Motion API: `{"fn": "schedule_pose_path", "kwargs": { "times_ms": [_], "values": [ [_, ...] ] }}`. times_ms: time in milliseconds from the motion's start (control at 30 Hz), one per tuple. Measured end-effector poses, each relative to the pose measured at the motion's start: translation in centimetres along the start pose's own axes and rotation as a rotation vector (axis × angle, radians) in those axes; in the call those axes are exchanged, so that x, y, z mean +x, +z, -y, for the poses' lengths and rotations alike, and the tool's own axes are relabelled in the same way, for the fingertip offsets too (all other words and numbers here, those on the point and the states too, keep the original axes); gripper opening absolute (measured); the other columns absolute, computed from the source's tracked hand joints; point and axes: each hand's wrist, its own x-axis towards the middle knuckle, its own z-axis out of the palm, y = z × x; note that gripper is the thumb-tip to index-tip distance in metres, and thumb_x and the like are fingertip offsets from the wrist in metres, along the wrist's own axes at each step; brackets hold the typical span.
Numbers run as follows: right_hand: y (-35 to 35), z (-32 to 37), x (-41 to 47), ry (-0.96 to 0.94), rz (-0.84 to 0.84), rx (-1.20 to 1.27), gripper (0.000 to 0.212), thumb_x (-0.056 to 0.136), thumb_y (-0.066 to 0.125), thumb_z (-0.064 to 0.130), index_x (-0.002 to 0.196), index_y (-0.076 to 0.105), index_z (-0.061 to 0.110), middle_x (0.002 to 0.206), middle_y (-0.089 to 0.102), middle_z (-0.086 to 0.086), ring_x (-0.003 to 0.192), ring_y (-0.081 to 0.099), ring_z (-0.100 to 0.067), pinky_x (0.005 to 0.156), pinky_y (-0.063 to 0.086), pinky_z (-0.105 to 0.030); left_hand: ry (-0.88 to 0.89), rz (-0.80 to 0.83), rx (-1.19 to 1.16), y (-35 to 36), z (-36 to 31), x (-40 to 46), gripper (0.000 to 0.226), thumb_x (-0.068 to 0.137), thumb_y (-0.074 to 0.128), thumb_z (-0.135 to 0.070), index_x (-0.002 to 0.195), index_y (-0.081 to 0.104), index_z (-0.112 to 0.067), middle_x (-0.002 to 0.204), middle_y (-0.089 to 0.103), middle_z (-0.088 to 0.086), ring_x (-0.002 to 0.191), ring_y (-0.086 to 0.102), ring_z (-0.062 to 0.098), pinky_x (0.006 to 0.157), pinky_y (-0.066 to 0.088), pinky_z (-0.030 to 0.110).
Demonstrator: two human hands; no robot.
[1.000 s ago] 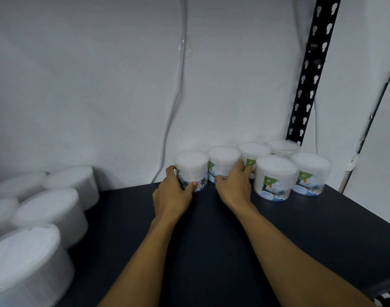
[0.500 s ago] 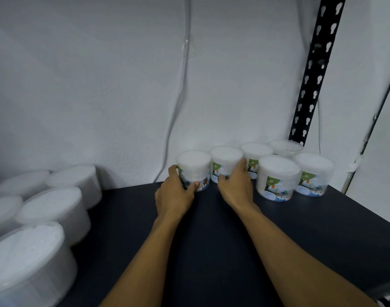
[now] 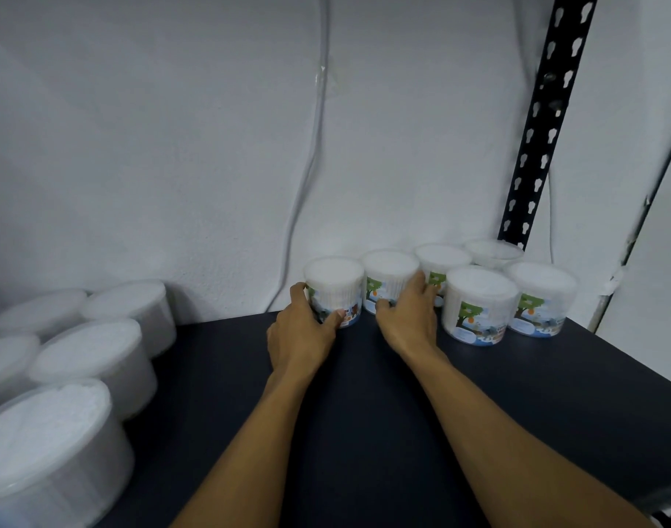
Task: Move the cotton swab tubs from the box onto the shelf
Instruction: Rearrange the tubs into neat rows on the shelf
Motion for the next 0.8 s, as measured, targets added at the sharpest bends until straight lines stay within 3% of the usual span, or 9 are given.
{"fn": "schedule_pose_path", "kwargs": {
  "times_ms": [367,567,700,800],
  "values": [
    [0.2,-0.3,0.2,-0.001,-0.011,0.027,0.070,0.087,0.059,0.019,0.143,0.019,0.007,0.141,0.033,-0.017,0.119,0.049,-0.034,0.090,0.047,-0.040,0.025,-0.001,0.018,-0.1,0.1,0.0,0.063,0.080,0.068,-0.046,0.129,0.037,-0.023,0.110,0.065,0.000,0.102,0.062,0.023,0.088,0.050,0.047],
    [-1.0,0.1,-1.4,0.020,-0.043,0.059,0.042,0.088,0.059,0.018,0.123,0.043,0.002,0.129,0.043,-0.017,0.108,0.052,-0.031,0.079,0.042,-0.032,-0.071,0.001,-0.066,-1.1,-0.1,-1.1,0.071,0.083,0.067,-0.042,0.137,0.036,-0.010,0.116,0.063,0.006,0.109,0.059,0.025,0.083,0.046,0.032],
    [-2.0,0.1,-3.9,-0.022,0.007,0.068,0.035,0.087,0.058,0.016,0.120,0.051,0.005,0.125,0.050,-0.014,0.110,0.053,-0.027,0.086,0.045,-0.033,-0.105,0.007,-0.053,-2.6,0.0,-3.1,0.061,0.088,0.060,-0.035,0.139,0.039,-0.010,0.129,0.058,0.010,0.118,0.055,0.027,0.093,0.045,0.034],
    [-2.9,0.1,-5.9,-0.074,0.086,0.097,0.037,0.087,0.057,0.014,0.123,0.054,0.008,0.122,0.056,-0.010,0.109,0.056,-0.022,0.089,0.048,-0.032,-0.071,0.064,0.001,-4.1,0.2,-5.1,0.048,0.087,0.060,-0.028,0.132,0.050,-0.013,0.125,0.060,0.008,0.111,0.058,0.023,0.092,0.048,0.033]
  ]
}}
